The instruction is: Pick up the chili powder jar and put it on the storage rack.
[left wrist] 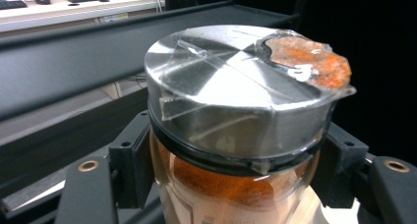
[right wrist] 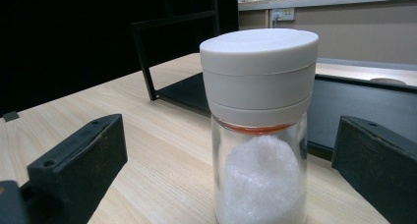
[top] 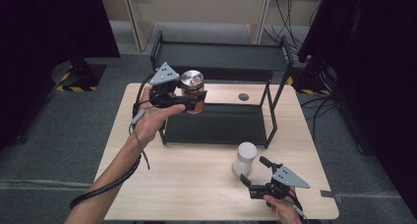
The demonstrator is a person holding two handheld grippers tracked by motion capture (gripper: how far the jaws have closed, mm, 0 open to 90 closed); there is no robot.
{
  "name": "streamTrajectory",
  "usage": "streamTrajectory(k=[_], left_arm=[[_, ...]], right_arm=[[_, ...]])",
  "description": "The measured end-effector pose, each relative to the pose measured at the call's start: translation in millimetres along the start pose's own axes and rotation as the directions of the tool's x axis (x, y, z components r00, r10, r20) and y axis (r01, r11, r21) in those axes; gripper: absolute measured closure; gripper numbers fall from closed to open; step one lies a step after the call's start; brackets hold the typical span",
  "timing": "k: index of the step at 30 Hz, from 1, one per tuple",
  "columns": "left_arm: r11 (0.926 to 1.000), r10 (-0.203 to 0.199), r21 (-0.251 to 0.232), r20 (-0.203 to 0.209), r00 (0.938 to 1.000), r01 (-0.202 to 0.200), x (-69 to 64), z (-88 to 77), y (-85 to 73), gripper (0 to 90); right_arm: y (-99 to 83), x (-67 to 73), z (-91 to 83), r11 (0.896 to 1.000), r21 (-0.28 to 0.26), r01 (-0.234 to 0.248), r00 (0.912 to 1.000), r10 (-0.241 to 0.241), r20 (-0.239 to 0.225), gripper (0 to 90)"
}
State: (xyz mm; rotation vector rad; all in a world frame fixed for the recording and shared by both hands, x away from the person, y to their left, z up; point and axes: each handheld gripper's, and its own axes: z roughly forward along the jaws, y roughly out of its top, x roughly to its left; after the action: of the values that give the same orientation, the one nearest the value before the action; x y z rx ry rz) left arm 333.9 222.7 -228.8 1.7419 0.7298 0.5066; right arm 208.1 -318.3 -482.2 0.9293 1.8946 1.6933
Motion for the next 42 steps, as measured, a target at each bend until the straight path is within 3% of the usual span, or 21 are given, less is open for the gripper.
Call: streamTrajectory(k=[12,24,42], left_arm=[[0.9999,-0.016,-0.006,-0.026,0.9995,0.016,12.3,-2.6,28.2,30.4],[0.9998,-0.018,-0.002,-0.054,0.9984,0.018,15.4,1.7,56.4,30.4],[0.9986,-0.052,-0.016,-0.12,0.9915,0.05,19.6,18.4,77.4,30.4]], right_arm=[[-0.1,-0.2,-0.2,1.0,0.0,0.001,1.0,-0.001,-0.001,0.3],[-0.3,-0.4,-0.3,1.0,0.001,0.002,1.0,-0.002,-0.003,0.3],[-0.5,-1.1,-1.0,1.0,0.0,0.0,1.0,0.0,-0.005,0.3]])
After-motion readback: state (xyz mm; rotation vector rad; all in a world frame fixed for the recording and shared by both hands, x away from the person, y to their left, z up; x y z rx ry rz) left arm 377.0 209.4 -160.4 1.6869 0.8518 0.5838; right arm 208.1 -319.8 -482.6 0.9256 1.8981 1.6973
